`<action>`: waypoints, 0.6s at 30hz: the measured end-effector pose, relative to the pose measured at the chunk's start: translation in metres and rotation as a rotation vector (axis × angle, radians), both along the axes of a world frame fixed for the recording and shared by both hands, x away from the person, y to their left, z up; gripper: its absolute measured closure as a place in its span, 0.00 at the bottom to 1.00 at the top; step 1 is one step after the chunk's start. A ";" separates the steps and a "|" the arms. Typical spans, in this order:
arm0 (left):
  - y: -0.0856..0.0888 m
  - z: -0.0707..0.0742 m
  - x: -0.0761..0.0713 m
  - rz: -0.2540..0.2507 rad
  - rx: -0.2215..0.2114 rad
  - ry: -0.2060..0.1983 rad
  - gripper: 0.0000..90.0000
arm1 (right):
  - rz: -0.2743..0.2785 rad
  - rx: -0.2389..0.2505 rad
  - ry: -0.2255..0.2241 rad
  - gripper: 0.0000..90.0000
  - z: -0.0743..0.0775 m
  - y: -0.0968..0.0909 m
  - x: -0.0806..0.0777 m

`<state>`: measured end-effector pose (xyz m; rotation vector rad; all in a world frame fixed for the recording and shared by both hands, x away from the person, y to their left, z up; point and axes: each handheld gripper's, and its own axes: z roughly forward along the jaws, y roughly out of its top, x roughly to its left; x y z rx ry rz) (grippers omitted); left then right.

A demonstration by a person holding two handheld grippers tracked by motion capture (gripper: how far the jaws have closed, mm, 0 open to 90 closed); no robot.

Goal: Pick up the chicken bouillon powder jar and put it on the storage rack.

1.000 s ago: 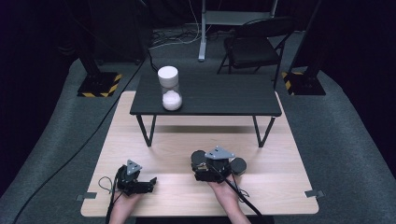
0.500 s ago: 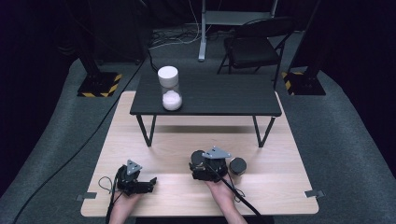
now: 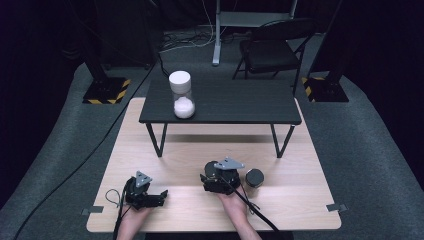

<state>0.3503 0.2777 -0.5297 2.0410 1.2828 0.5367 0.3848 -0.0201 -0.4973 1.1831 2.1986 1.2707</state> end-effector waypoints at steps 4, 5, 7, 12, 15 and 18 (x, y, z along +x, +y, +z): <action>0.000 0.000 0.000 0.001 -0.001 0.000 0.03 | -0.005 0.000 -0.001 0.31 -0.001 0.000 0.000; 0.000 0.000 0.000 0.000 -0.001 0.000 0.03 | -0.004 0.003 0.000 0.31 0.000 -0.001 0.000; 0.000 0.000 0.000 0.000 -0.001 0.000 0.03 | 0.001 -0.007 -0.006 0.32 0.000 -0.001 0.000; 0.000 0.000 0.000 0.000 -0.001 0.000 0.03 | -0.005 -0.018 -0.012 0.33 0.001 0.000 -0.002; 0.000 0.000 0.000 0.000 -0.001 0.000 0.03 | -0.007 -0.018 -0.011 0.33 0.003 -0.001 -0.004; 0.000 0.000 0.000 0.000 -0.001 0.000 0.03 | -0.009 -0.017 -0.012 0.33 0.005 -0.003 -0.005</action>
